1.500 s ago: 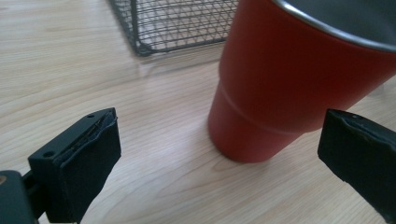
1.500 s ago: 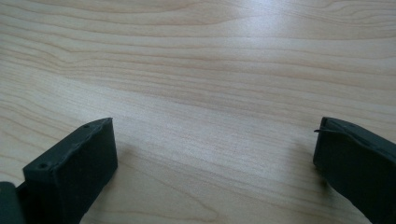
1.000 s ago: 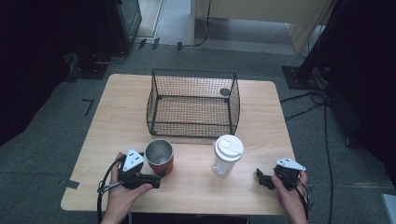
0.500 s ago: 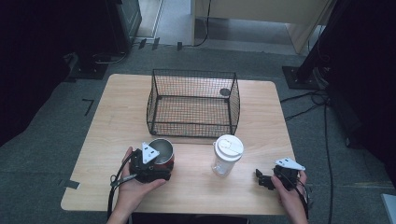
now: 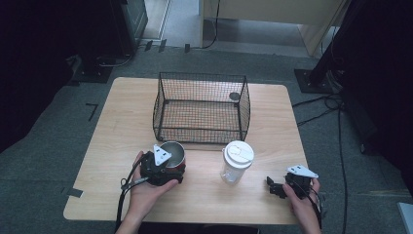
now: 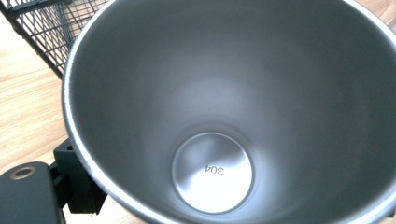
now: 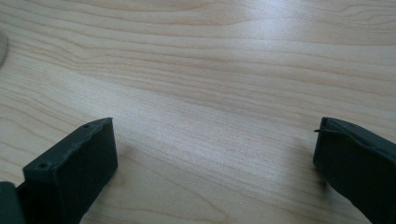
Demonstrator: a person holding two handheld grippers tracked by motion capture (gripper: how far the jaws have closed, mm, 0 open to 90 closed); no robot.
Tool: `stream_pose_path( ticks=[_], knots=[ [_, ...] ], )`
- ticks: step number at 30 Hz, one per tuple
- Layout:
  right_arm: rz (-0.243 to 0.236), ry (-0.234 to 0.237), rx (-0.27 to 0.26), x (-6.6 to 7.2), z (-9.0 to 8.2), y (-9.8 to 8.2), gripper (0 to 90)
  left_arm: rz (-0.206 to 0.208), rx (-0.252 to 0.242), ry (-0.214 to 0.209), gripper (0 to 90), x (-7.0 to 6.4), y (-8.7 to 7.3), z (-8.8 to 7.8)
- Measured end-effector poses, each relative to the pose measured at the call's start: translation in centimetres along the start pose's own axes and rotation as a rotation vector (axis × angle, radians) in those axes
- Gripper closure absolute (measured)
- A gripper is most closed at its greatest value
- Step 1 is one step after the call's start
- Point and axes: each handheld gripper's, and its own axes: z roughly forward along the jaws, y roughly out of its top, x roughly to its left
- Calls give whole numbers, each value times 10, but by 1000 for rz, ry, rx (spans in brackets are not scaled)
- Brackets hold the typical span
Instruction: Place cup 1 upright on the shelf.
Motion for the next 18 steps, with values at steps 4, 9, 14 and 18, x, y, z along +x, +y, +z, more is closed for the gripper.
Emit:
stream_pose_path(
  ticks=[4,9,14,18],
  knots=[
    [0,0,0,0,0,0,0,0,-4,7,82,-2,1,1],
    [1,0,0,0,0,0,0,9,-14,14,83,-4,3,3],
    [0,0,0,0,0,0,0,10,-43,14,83,-6,7,0],
    [1,0,0,0,0,0,0,9,-96,20,83,-6,9,-2]
  ],
)
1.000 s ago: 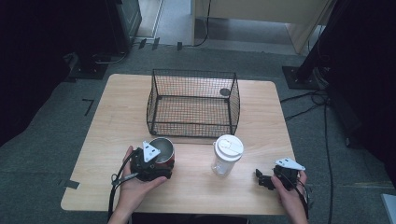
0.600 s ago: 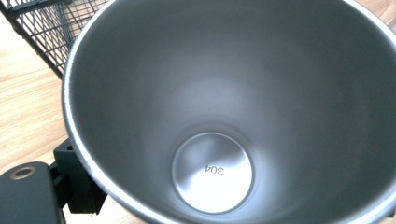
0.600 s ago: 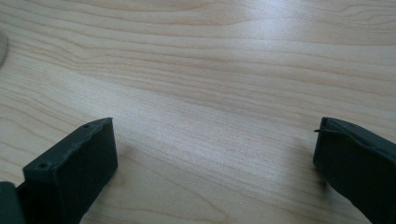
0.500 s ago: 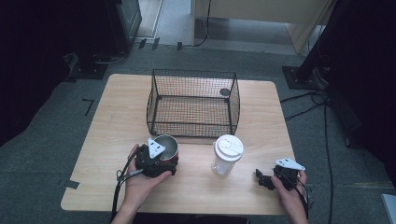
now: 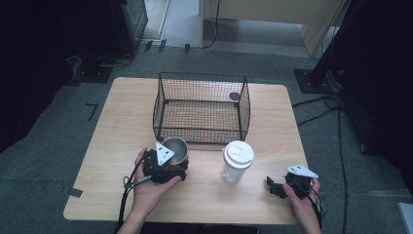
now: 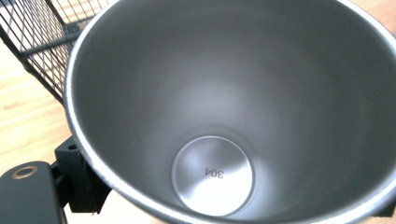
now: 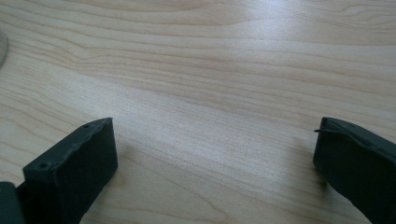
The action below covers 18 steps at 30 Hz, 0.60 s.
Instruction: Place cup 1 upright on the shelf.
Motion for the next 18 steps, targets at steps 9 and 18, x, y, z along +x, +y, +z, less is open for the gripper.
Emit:
stream_pose_path(
  ticks=[9,18],
  knots=[
    [0,0,0,0,0,0,0,17,-228,48,83,-4,5,-10],
    [0,0,0,0,0,0,0,50,-378,87,84,-9,14,-17]
  ],
)
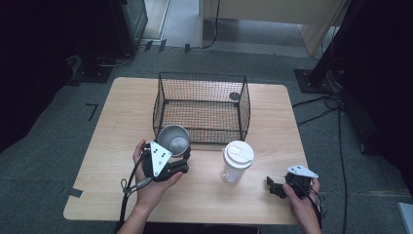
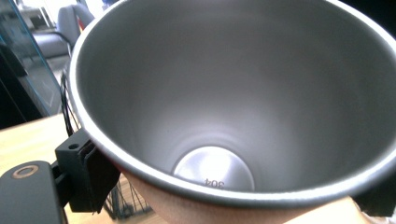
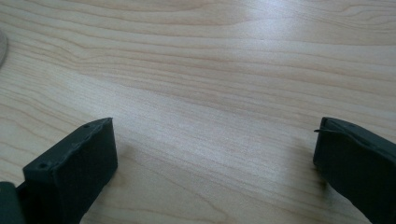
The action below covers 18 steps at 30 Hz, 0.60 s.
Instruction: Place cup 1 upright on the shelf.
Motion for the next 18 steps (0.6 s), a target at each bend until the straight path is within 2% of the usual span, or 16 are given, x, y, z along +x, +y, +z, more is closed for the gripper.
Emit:
stream_pose_path(
  ticks=[2,5,8,18],
  knots=[
    [0,0,0,0,0,0,0,8,-31,8,84,0,4,1],
    [0,0,0,0,0,0,0,13,-48,4,84,-1,6,2],
    [0,0,0,0,0,0,0,16,-85,6,84,-2,10,4],
    [1,0,0,0,0,0,0,25,-127,22,83,2,28,12]
  ],
)
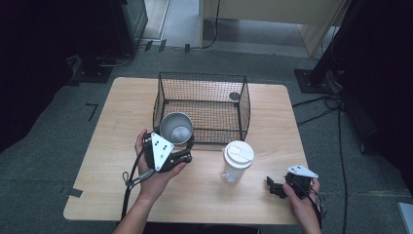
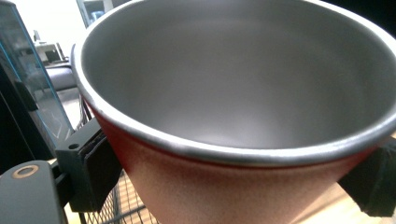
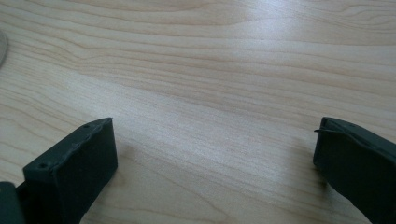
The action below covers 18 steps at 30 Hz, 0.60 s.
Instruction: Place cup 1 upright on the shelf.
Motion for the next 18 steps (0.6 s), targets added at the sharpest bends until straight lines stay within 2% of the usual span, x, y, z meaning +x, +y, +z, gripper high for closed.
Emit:
stream_pose_path(
  ticks=[7,13,18],
  knots=[
    [0,0,-1,0,0,0,0,10,-24,4,84,2,11,11],
    [1,0,0,0,0,0,0,-6,-38,4,84,6,19,19],
    [1,1,1,0,0,0,0,-16,-52,26,83,9,23,30]
  ],
)
